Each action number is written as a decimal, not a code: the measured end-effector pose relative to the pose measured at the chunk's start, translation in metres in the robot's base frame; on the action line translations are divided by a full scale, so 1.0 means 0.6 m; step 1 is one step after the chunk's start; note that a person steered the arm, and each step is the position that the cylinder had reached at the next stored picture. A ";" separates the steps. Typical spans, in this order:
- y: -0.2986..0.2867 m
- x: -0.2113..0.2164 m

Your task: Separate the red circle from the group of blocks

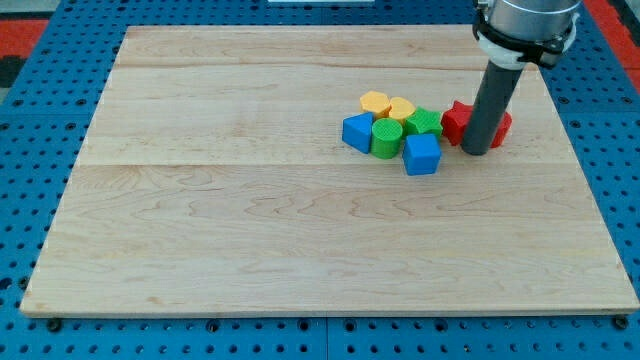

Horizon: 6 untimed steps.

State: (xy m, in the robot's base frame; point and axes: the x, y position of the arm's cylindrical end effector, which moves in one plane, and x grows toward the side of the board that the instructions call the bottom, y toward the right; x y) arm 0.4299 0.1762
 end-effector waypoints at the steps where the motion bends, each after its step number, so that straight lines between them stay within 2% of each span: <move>1: 0.036 -0.003; 2: 0.081 -0.059; 4: 0.066 -0.131; 5: -0.022 -0.200; 6: -0.027 -0.253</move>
